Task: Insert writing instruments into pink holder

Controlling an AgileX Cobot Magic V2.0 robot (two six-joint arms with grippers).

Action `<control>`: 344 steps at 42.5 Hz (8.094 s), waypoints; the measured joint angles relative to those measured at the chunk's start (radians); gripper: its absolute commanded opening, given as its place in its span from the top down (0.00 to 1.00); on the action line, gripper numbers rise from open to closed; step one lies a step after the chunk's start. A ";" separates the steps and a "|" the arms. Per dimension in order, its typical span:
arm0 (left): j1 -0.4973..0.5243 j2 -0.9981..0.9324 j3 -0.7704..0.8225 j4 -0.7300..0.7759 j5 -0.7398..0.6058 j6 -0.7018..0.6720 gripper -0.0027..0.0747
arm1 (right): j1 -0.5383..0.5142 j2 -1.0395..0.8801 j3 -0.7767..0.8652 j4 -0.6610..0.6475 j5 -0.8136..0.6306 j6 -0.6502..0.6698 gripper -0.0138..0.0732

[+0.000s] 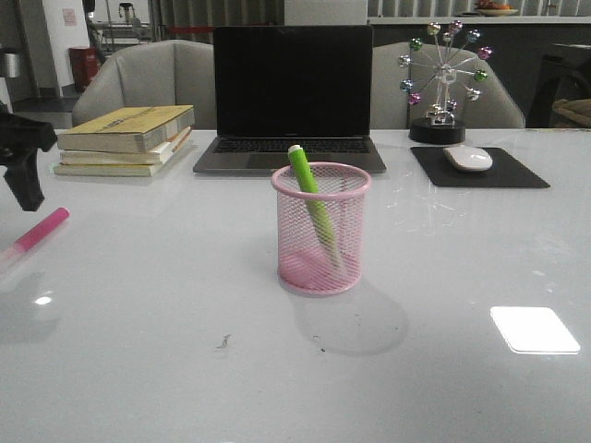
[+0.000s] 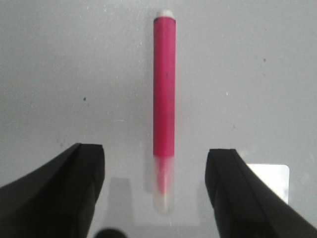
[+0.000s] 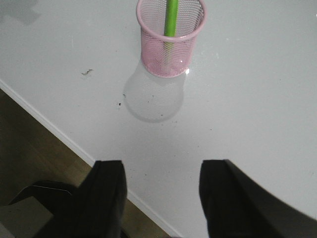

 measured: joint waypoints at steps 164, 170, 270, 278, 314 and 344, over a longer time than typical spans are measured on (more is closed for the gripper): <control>-0.735 -0.339 0.368 -0.049 -0.965 0.021 0.48 | 0.000 0.000 0.000 0.000 0.000 0.000 0.32; -0.735 -0.516 0.368 -0.010 -0.633 0.021 0.48 | 0.000 0.000 0.000 0.000 0.000 0.000 0.32; -0.142 -1.793 1.248 0.013 -0.527 -0.082 0.85 | 0.000 0.004 0.000 -0.006 0.008 0.000 0.78; -0.096 -1.907 1.396 0.003 -0.651 -0.080 0.85 | 0.000 0.004 0.000 -0.006 0.008 0.000 0.78; 0.008 -1.943 1.420 -0.051 -0.728 0.035 0.85 | 0.000 0.004 0.000 -0.006 0.008 0.000 0.78; 0.008 -1.943 1.420 -0.051 -0.768 0.050 0.85 | 0.000 0.004 0.000 -0.006 0.008 0.000 0.78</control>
